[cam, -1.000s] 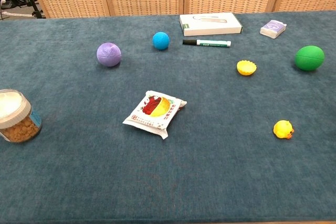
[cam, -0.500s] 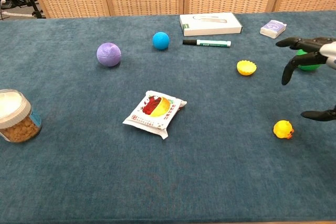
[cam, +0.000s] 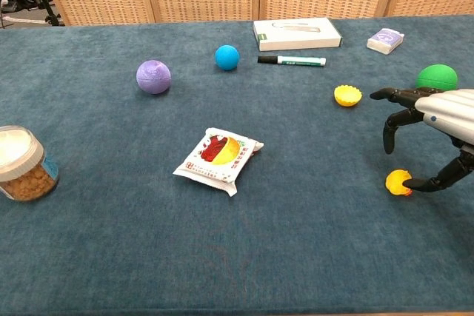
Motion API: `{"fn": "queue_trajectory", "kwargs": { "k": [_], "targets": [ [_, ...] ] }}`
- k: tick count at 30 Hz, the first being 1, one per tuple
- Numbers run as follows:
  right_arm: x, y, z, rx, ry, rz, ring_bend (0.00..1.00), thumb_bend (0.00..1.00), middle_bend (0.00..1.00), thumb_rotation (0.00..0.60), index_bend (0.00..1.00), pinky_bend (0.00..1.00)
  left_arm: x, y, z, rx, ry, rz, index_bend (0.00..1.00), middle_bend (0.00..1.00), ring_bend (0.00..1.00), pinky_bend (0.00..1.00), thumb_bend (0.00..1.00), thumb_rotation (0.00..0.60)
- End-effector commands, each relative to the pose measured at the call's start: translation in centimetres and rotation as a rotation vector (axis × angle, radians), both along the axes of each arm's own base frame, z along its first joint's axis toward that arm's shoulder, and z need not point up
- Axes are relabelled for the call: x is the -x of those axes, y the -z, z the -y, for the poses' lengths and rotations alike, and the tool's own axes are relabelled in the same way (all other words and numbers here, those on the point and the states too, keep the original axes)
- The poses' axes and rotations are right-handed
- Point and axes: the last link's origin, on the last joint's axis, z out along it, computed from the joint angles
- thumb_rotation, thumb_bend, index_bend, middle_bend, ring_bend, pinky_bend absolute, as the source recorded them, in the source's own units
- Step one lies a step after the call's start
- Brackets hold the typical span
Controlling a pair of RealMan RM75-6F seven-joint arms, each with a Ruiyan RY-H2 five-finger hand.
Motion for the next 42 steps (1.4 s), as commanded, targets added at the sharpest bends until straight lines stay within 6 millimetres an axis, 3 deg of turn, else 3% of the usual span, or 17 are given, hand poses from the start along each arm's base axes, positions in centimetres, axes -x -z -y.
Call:
{"fn": "queue_trajectory", "kwargs": {
  "k": [1,27,34,42],
  "targets": [
    [0.1,0.2,0.1,-0.005,0.003,-0.010,0.00,0.26,0.00,0.600,0.43,0.00,0.0,0.0,0.0,0.001,0.000,-0.001,0.00,0.00,0.00,0.00,0.00,0.600],
    [1.1,1.3,0.4,-0.038,0.039,-0.036,0.00,0.26,0.00,0.600,0.47,0.00,0.0,0.4,-0.2,0.014,-0.008,-0.010,0.00,0.00,0.00,0.00,0.00,0.600],
    [1.0,1.4,0.5,-0.037,0.039,-0.028,0.00,0.39,0.00,0.600,0.51,0.00,0.1,0.5,-0.2,0.017,-0.009,-0.011,0.00,0.00,0.00,0.00,0.00,0.600],
    [0.7,1.2,0.5,-0.032,0.034,-0.006,0.00,0.41,0.00,0.600,0.52,0.00,0.1,0.5,-0.2,0.018,-0.010,-0.010,0.00,0.00,0.00,0.00,0.00,0.600]
  ]
}}
